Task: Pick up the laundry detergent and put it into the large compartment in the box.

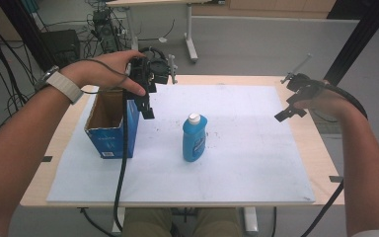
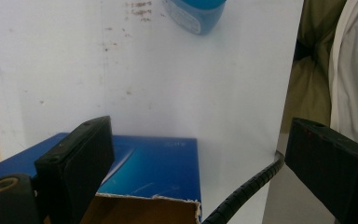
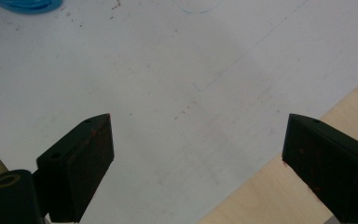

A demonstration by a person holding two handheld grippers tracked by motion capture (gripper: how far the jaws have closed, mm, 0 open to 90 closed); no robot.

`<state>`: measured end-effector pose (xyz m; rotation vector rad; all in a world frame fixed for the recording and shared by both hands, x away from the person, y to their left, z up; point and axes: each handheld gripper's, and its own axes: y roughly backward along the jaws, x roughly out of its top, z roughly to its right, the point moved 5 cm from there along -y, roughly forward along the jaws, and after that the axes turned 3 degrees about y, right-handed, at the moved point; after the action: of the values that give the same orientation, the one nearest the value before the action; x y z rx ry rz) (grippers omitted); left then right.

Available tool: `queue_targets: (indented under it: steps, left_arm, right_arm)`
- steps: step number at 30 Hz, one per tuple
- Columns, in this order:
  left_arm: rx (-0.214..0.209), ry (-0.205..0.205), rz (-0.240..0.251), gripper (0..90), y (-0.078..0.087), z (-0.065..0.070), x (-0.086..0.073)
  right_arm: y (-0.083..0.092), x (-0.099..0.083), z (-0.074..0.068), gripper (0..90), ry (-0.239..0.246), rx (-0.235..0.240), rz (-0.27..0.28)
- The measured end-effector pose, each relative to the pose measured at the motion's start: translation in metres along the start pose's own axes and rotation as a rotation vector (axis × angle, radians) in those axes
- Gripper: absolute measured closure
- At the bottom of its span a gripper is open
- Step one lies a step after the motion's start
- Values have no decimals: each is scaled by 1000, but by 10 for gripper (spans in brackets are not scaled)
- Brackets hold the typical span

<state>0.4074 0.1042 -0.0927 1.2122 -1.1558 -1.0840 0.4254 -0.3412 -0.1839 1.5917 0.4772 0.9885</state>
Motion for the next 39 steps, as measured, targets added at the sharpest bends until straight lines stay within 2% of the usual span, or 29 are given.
queue_targets:
  steps: [2, 18, 24, 30, 34, 36, 39]
  left_arm:
    - [1, -1, 1, 87, 0, 0, 0]
    - [-2, 68, 9, 92, 3, 4, 5]
    - [5, 117, 7, 86, 2, 7, 8]
    - [19, 194, 7, 82, 1, 8, 10]
    - [17, 226, -6, 83, 0, 9, 13]
    - [15, 254, 8, 84, 0, 11, 13]
    - [28, 269, -20, 89, 0, 14, 20]
  right_arm:
    - [1, 0, 0, 88, -4, -1, 0]
    - [0, -7, -1, 89, -11, 3, 6]
    - [-2, -7, -2, 89, -7, 5, 9]
    - [-3, -7, -3, 89, -1, 6, 14]
    - [-3, -8, -3, 89, 0, 12, 21]
    - [-4, -9, -3, 89, 3, 12, 24]
    - [-4, -10, -3, 90, 3, 15, 24]
